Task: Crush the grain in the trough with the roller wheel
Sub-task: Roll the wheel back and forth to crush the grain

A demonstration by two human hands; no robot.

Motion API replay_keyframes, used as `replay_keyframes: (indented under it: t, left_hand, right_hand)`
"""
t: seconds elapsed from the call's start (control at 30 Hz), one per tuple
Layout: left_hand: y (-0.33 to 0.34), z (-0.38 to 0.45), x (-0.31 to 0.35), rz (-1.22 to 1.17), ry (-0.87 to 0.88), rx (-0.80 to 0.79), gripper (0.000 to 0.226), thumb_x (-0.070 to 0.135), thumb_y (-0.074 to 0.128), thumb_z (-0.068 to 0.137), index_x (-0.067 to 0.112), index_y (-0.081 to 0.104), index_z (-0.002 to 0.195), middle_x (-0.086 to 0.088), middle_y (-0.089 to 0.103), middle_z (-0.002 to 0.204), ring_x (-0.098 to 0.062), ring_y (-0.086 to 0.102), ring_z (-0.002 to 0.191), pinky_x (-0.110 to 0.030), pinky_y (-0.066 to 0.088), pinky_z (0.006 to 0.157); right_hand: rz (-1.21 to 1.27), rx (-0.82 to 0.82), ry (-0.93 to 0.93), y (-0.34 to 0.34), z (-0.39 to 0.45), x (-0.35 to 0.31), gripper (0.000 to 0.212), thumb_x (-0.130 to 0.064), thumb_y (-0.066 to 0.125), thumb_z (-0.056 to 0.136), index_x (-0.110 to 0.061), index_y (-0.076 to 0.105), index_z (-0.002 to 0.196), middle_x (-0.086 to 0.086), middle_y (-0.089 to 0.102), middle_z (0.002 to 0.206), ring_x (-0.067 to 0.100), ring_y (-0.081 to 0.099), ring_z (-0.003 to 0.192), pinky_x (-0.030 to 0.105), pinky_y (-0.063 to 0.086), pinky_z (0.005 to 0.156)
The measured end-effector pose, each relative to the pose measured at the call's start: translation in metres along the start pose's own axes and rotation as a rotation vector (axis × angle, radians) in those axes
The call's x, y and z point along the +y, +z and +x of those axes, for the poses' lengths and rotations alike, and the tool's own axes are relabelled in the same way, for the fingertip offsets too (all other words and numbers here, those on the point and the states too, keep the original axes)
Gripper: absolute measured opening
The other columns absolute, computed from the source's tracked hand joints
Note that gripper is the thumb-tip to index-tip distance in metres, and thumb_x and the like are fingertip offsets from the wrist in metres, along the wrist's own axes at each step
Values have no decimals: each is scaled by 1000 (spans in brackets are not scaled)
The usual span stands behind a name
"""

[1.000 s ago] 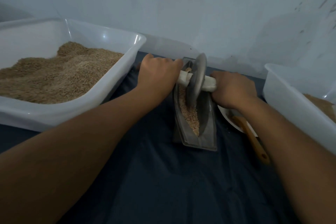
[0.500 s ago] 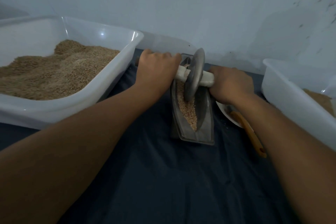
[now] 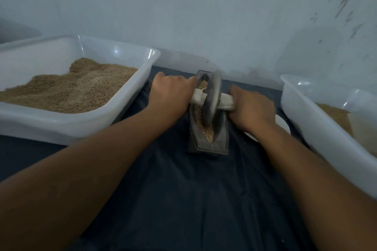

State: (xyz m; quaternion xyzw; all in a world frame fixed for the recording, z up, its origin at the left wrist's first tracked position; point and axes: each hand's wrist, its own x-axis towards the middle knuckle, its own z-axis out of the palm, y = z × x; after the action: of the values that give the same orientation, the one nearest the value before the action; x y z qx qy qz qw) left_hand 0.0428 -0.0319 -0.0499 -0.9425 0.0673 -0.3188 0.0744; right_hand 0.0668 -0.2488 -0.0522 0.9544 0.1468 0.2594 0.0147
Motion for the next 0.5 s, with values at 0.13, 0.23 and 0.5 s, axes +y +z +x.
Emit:
replay_keyframes:
  t: [0.13,0.23,0.5]
  left_hand:
    - [-7,-9,1,19,-7,18,29,23,67,83,25,46,105,3,58,82,-21,57,70,-35,32,67]
    - [-14,-13,3,41,-4,31,30,21,67,83,24,46,104,2,60,85,-22,60,75,-35,33,67]
    - [-18,-21,6,53,-14,40,32,21,69,82,24,46,103,3,57,83,-20,57,73,-35,32,68]
  right_hand:
    - [20,43,-14,-5,-10,-2,23,-29,66,84,-28,43,89,-12,35,63,14,31,51,28,22,49]
    - [18,79,-24,-10,-18,-5,28,-28,69,84,-26,41,88,-12,35,66,15,31,54,29,14,50]
    - [43,143,-38,-17,-34,-12,28,-28,66,85,-24,39,88,-7,44,76,21,41,65,35,26,61]
